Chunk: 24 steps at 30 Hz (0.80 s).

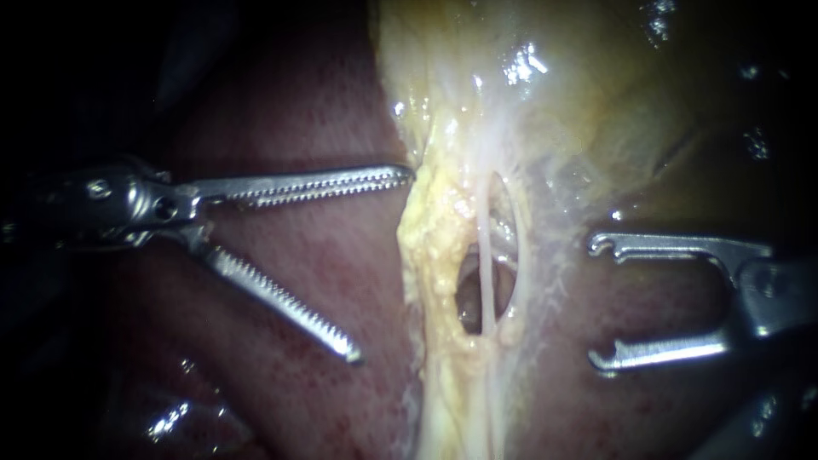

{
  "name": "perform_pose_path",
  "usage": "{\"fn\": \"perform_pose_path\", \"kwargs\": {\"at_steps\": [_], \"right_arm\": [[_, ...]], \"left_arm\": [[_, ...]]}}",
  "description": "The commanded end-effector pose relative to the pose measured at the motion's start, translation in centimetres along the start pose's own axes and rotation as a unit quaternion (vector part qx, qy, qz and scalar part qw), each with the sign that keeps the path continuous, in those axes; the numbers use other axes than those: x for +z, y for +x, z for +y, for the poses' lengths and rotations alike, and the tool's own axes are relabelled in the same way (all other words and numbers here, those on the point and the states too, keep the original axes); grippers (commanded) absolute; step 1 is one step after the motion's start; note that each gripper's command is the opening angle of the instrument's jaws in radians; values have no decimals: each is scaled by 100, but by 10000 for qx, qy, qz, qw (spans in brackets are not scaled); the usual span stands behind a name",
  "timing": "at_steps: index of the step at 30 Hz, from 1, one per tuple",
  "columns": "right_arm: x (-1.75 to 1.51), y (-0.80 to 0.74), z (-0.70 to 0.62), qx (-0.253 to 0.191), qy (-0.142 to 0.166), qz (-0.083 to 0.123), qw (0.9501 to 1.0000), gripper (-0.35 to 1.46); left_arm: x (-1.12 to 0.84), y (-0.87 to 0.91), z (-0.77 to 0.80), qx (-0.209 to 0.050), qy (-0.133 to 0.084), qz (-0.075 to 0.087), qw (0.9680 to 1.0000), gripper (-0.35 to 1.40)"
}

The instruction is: Grabbing gallbladder

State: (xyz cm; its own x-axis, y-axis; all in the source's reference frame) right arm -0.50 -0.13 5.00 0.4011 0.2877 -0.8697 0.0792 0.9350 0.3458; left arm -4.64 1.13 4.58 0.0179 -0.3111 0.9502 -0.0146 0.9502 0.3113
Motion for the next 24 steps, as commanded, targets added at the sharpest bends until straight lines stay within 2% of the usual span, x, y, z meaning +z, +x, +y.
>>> {"fn": "perform_pose_path", "kwargs": {"at_steps": [1,3,5,6,7,11,15,20,21,24], "right_arm": [[0,0,0,-1,0,-1,10000,60],[0,0,0,-1,0,-1,10000,60],[0,0,0,-1,1,-1,10000,60],[0,0,0,-1,1,-1,10000,60],[0,0,0,-1,0,-1,10000,60],[0,0,0,-1,-1,-1,10000,60],[2,0,0,-1,-5,-2,10000,60],[2,0,0,0,-5,-2,10000,60],[2,0,0,0,-6,-2,10000,60],[2,0,0,1,-7,-2,10000,60]], "left_arm": [[0,0,0,-2,-5,2,10000,131],[0,0,0,-4,11,-1,10000,131],[-1,-2,0,-200,-409,51,9990,135],[-1,-3,0,-228,-524,66,9983,136],[-2,-4,1,-319,-728,84,9968,136],[-5,-13,5,-730,-1225,93,9897,136],[-4,-16,8,-806,-1330,334,9873,136],[-2,-11,11,-1209,-1406,768,9797,135],[-2,-10,12,-1222,-1381,853,9791,135],[-3,-7,14,-1592,-1415,1029,9716,130]]}}
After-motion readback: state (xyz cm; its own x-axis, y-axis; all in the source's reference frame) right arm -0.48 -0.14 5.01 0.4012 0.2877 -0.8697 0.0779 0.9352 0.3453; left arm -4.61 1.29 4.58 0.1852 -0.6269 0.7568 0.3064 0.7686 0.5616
